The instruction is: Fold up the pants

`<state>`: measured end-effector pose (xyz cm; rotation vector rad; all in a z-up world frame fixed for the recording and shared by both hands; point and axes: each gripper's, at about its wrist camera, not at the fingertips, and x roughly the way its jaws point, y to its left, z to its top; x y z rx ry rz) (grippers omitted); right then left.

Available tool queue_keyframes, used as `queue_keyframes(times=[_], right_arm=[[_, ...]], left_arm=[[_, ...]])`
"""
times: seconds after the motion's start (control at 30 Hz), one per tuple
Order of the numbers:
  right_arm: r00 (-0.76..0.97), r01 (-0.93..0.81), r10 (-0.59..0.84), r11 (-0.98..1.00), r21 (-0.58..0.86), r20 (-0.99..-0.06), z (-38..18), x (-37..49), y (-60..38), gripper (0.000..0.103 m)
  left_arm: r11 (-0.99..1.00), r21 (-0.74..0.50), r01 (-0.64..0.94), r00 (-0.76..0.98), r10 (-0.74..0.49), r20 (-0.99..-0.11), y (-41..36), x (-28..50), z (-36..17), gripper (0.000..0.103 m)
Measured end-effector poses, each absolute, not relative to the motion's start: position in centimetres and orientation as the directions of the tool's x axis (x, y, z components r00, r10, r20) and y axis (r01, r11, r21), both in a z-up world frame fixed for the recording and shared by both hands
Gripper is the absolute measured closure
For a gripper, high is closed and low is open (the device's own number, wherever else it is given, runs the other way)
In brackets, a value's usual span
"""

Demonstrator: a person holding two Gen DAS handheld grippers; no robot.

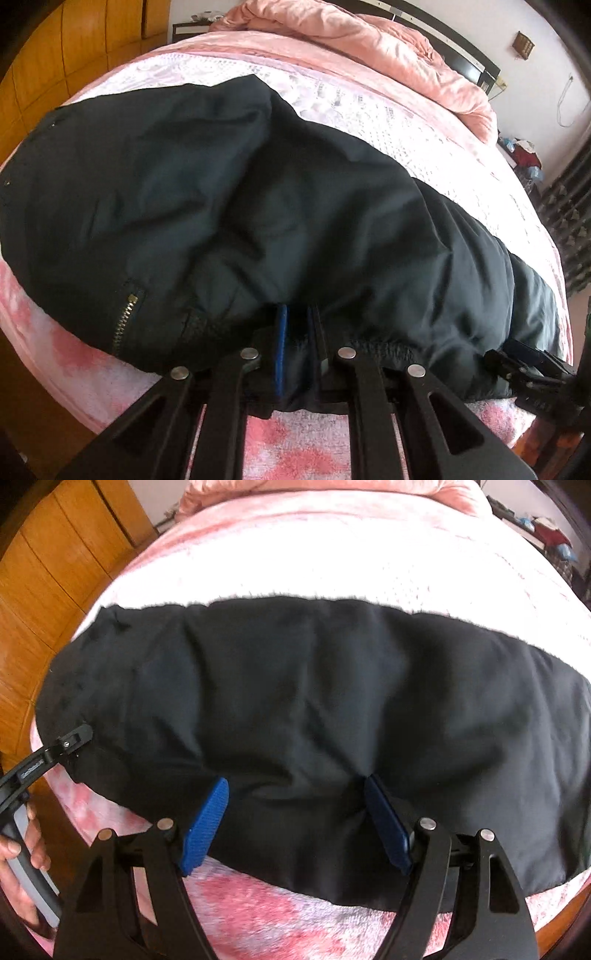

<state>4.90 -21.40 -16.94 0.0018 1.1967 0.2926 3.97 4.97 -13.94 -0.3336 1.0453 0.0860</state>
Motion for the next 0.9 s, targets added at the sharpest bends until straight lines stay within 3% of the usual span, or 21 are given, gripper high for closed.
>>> queue_keyframes(times=[0.1, 0.13, 0.17, 0.2, 0.23, 0.37, 0.57, 0.9], right_arm=[[0.350, -0.252, 0.185, 0.963, 0.098, -0.918, -17.7, 4.8, -20.6, 0.025], [0.357, -0.254, 0.192, 0.962, 0.102, -0.914, -17.5, 4.7, -20.5, 0.025], [0.361, -0.253, 0.207, 0.960, 0.119, -0.909, -17.2, 4.5, -20.7, 0.025], [0.364, -0.243, 0.248, 0.956, 0.165, -0.898, -16.5, 4.3, -21.5, 0.025], [0.371, -0.231, 0.272, 0.953, 0.196, -0.888, -16.0, 3.9, -22.1, 0.025], [0.426, -0.135, 0.303, 0.953, 0.271, -0.853, -13.7, 1.9, -27.8, 0.025], [0.466, 0.161, 0.352, 0.868, 0.469, -0.812, -13.6, -3.4, -41.9, 0.025], [0.483, 0.375, 0.364, 0.736, 0.564, -0.796, -16.8, -5.5, -50.9, 0.026]], left_arm=[[0.957, -0.193, -0.217, 0.497, -0.062, -0.866, 3.8, 4.2, -12.8, 0.082], [0.963, -0.179, -0.203, 0.508, -0.053, -0.860, 3.0, 4.2, -12.2, 0.062], [0.970, -0.160, -0.182, 0.537, -0.038, -0.843, 1.7, 3.8, -11.2, 0.028], [0.975, -0.142, -0.170, 0.560, -0.022, -0.828, 0.7, 3.5, -10.5, 0.014], [0.981, -0.121, -0.152, 0.589, -0.009, -0.808, -0.6, 3.2, -9.7, 0.006], [0.994, -0.112, 0.004, 0.582, -0.093, -0.808, -5.8, 3.8, -8.5, 0.006], [0.977, -0.190, 0.095, 0.523, -0.211, -0.826, -11.1, 4.5, -9.4, 0.006], [0.969, -0.173, 0.174, 0.453, -0.235, -0.860, -16.3, 4.8, -11.5, 0.006]])
